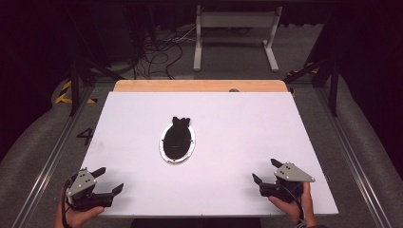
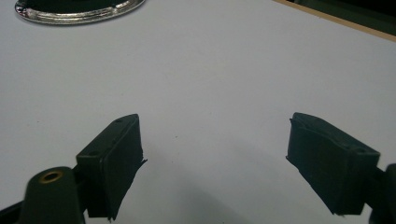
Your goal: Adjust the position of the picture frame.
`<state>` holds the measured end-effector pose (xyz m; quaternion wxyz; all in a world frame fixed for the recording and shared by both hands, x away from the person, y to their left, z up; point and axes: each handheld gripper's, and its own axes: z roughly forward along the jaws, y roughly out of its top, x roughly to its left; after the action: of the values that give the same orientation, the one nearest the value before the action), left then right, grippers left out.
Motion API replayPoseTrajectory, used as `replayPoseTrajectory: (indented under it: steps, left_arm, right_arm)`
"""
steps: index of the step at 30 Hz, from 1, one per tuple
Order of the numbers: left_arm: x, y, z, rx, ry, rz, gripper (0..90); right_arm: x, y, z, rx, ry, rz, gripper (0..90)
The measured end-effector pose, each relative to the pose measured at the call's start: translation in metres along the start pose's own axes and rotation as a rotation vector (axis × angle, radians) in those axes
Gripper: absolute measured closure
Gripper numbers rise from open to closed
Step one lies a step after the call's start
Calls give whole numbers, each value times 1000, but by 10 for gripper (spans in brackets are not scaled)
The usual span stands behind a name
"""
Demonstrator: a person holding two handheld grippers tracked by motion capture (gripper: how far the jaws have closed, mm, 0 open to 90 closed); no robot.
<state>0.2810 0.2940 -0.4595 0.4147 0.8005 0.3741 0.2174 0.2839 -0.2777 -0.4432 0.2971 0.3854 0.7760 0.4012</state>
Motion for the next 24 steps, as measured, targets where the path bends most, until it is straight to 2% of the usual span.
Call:
replayPoseTrajectory:
  steps: [7, 12, 19, 24]
  left_arm:
    - [2, 8, 9, 15, 7, 45, 147]
    - [2, 8, 10, 20, 1, 48, 146]
    - [0, 10, 12, 29, 9, 83, 147]
    - [1, 14, 18, 32, -8, 82, 149]
  right_arm:
    - [-3, 0, 9, 16, 2, 17, 178]
    - [-3, 1, 13, 22, 0, 25, 178]
    - [-4, 2, 18, 30, -1, 31, 179]
    - [-6, 3, 25, 41, -8, 33, 187]
